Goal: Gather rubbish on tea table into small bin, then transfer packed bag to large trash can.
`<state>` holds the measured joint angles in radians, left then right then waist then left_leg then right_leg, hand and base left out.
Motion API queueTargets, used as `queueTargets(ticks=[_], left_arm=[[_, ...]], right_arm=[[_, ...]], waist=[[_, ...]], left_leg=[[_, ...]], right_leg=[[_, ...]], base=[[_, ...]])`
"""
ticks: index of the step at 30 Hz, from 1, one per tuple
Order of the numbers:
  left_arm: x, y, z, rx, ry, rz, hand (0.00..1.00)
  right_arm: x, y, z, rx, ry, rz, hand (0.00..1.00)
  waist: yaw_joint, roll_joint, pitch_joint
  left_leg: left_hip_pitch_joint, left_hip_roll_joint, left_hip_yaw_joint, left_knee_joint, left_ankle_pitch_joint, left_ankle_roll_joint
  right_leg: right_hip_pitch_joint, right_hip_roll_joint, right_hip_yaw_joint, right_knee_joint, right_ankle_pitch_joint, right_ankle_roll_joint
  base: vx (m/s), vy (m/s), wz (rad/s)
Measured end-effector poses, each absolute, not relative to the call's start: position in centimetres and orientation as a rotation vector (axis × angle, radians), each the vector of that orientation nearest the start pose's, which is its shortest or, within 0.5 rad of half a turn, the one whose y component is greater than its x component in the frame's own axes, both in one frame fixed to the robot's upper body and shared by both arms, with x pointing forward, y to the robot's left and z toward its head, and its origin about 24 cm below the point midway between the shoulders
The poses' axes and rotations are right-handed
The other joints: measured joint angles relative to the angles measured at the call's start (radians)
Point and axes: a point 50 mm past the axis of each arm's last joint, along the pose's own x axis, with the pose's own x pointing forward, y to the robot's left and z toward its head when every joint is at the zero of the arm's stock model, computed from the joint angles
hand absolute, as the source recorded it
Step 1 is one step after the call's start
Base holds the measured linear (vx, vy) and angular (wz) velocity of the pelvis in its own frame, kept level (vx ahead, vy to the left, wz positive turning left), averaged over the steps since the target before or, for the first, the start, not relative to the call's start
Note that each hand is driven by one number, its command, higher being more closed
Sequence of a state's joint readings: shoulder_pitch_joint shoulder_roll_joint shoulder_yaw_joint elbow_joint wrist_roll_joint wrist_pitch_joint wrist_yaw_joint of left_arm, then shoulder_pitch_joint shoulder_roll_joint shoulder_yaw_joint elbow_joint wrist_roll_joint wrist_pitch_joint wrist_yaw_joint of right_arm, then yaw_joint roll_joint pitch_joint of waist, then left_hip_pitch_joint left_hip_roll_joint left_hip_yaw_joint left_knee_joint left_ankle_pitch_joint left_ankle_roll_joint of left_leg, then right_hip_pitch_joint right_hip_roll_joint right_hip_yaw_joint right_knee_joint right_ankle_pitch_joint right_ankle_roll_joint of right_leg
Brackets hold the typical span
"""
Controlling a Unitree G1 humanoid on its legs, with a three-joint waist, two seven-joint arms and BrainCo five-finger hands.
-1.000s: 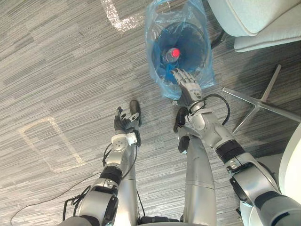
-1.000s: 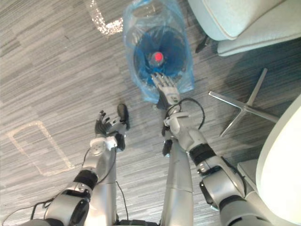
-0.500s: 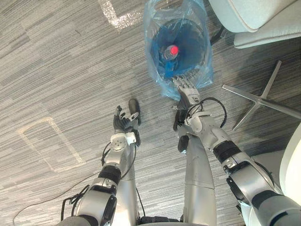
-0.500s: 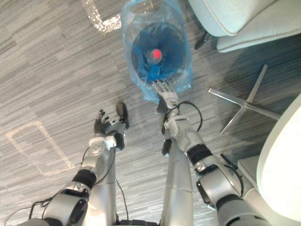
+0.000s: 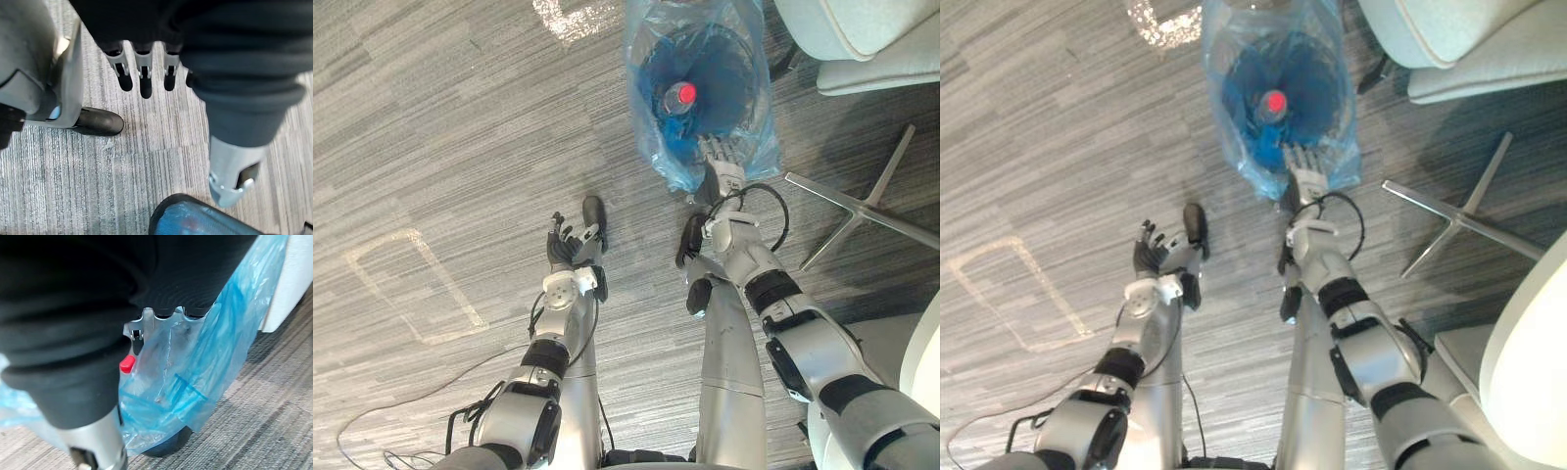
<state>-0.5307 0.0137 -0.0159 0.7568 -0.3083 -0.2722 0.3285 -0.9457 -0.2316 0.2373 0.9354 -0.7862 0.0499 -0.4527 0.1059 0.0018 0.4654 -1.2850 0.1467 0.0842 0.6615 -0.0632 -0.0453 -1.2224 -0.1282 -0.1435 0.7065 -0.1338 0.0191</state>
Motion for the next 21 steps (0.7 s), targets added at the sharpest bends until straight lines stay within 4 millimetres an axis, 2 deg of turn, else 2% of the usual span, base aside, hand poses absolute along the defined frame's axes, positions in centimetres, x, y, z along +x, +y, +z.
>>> queueTargets(ticks=[7, 13, 16, 21], left_arm=[[34.0, 13.3, 3.9, -0.255, 0.032, 0.263, 0.0], [33.8, 13.2, 3.2, -0.255, 0.07, 0.266, 0.0], [33.6, 13.1, 2.9, -0.256, 0.084, 0.266, 0.0], [32.7, 13.2, 1.3, -0.248, 0.146, 0.275, 0.0]], right_arm=[[40.2, -12.3, 14.7, -1.145, -0.305, -0.226, 1.0], [39.7, -11.6, 14.2, -1.07, -0.316, -0.225, 1.0], [39.1, -11.3, 14.6, -1.002, -0.363, -0.229, 1.0], [37.6, -10.9, 13.2, -0.9, -0.376, -0.203, 1.0]], waist=[[0.006, 0.0, 0.0], [0.006, 0.0, 0.0], [0.005, 0.001, -0.001], [0.004, 0.0, -0.001]], left_leg=[[0.004, 0.0, -0.009, -0.003, 0.009, -0.004], [0.061, 0.003, -0.008, -0.013, 0.008, -0.003], [0.086, 0.008, -0.008, -0.01, 0.004, 0.002], [0.178, 0.014, -0.007, -0.018, -0.007, 0.002]], right_leg=[[0.005, -0.001, -0.009, 0.008, -0.003, -0.004], [0.067, 0.003, -0.011, -0.015, 0.001, -0.006], [0.099, 0.007, -0.013, -0.025, 0.003, -0.005], [0.205, 0.017, -0.016, -0.061, 0.008, -0.001]], base=[[0.0, -0.006, 0.03], [0.0, -0.002, -0.02], [-0.01, -0.004, -0.05], [0.0, 0.0, -0.04]])
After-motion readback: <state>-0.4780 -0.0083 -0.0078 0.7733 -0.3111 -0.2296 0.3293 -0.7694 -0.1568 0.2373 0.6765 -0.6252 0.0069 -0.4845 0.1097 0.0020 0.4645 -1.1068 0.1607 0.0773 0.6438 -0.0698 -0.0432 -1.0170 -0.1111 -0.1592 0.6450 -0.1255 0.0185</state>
